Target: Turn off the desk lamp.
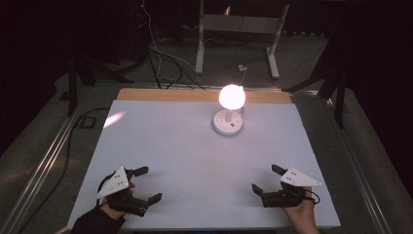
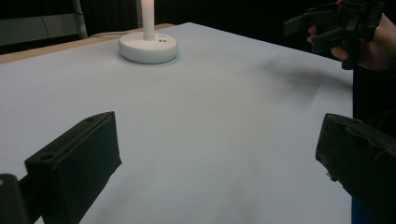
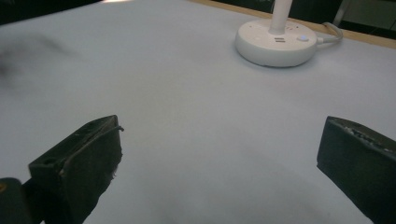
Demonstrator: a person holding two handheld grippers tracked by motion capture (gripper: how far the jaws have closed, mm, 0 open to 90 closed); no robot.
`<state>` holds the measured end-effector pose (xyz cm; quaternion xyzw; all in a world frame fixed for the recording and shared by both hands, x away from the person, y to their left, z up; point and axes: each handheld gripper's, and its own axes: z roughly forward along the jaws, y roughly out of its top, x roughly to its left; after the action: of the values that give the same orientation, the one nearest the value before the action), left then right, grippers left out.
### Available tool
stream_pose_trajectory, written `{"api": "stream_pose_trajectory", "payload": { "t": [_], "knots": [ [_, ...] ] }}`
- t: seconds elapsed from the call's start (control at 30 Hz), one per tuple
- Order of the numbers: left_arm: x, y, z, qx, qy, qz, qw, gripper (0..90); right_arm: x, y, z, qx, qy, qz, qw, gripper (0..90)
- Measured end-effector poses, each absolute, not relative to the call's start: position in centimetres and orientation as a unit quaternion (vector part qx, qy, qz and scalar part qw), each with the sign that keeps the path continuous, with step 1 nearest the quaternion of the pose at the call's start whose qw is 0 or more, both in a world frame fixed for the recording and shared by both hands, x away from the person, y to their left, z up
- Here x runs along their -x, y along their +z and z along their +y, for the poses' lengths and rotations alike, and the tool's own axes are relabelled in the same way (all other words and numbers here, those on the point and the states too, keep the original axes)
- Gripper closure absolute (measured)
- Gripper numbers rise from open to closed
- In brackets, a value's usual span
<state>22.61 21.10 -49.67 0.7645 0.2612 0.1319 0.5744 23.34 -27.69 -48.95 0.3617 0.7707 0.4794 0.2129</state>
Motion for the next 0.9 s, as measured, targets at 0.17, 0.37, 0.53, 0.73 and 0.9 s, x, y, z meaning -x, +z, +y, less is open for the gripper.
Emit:
{"api": "stream_pose_trajectory", "payload": {
  "t": [0.17, 0.37, 0.53, 0.73, 0.9],
  "knots": [
    [-22.6, -49.7, 21.2, -0.764, 0.133, 0.263, 0.574, 0.5, -23.3, -48.2, -27.0, -0.356, 0.478, 0.775, 0.209, 0.0],
    [-22.6, -49.7, 21.2, -0.762, 0.132, 0.264, 0.576, 0.5, -23.6, -46.6, -26.2, -0.347, 0.481, 0.779, 0.201, 0.0],
    [-22.6, -49.6, 21.2, -0.761, 0.129, 0.266, 0.578, 0.5, -24.4, -45.0, -25.7, -0.34, 0.494, 0.775, 0.201, 0.0],
    [-22.6, -49.6, 21.2, -0.76, 0.13, 0.266, 0.578, 0.5, -25.7, -43.7, -25.1, -0.334, 0.497, 0.774, 0.205, 0.0],
    [-22.6, -49.6, 21.3, -0.759, 0.129, 0.267, 0.58, 0.5, -26.7, -43.1, -24.6, -0.333, 0.498, 0.774, 0.205, 0.0]
  ]
}}
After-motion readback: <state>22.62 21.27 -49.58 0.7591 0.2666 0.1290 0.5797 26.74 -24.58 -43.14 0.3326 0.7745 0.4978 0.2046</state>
